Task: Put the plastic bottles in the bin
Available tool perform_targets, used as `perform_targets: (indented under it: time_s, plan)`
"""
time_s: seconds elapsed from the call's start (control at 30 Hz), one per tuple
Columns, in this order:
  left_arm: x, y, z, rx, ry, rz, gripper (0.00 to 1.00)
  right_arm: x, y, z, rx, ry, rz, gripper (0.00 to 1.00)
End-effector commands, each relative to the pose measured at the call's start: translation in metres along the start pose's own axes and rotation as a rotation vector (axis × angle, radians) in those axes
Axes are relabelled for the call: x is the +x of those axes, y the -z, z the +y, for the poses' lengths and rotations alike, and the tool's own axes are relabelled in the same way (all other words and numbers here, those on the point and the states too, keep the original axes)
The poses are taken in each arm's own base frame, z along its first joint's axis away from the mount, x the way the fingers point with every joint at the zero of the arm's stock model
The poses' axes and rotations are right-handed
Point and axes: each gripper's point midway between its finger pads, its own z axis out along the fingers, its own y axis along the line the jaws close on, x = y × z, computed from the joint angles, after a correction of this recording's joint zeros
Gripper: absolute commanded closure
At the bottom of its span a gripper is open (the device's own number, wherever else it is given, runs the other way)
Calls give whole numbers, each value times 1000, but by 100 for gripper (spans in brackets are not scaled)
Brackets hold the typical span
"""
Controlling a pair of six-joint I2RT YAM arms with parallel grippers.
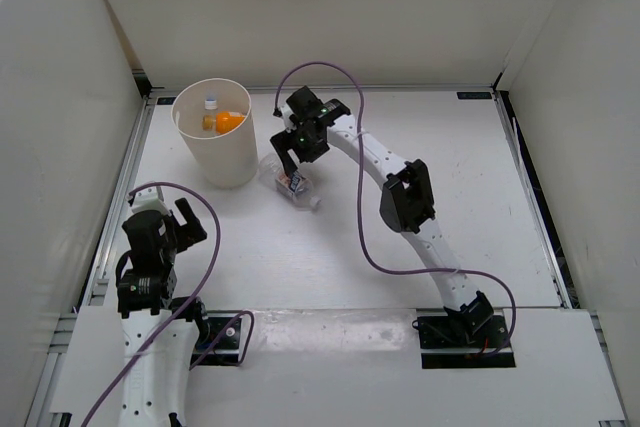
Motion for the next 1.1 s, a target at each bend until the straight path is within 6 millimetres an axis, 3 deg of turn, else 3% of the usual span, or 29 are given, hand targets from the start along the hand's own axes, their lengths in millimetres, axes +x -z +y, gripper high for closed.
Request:
perform_targets:
  time_s: [0.0,0.03,0.13,0.2,0.5,0.63,0.67,0.77,1.03,1.07]
  plan:
    - [0,-2,-1,3,-1,-1,1,15,7,-17,73,-34,43,10]
    - [-1,-2,-1,4,-2,-3,1,0,11,-20,67,-42,-24,10]
    - [0,-2,-1,6,-1,-2,1,-18,23,-21,51,-54,-109,10]
    - [0,-2,-2,7,-2,-2,1,-25,25,-9,-13,-31,-133,10]
    - [-3,1,0,-3,3,-19,1,-33,20,29,-156,86,-158,10]
    - [-2,1,1,-5,4,-16,1,-18,7,40,-184,189,-106,10]
    - [-1,1,1,-6,2,-12,1,-2,1,43,-181,196,-44,10]
    - [-2,1,1,-5,4,-15,1,18,-11,37,-92,251,48,10]
    - [-1,1,2,-10,5,-9,1,27,-15,20,8,289,105,11]
    - [-2,1,1,-9,5,-11,1,30,-14,21,5,294,117,17]
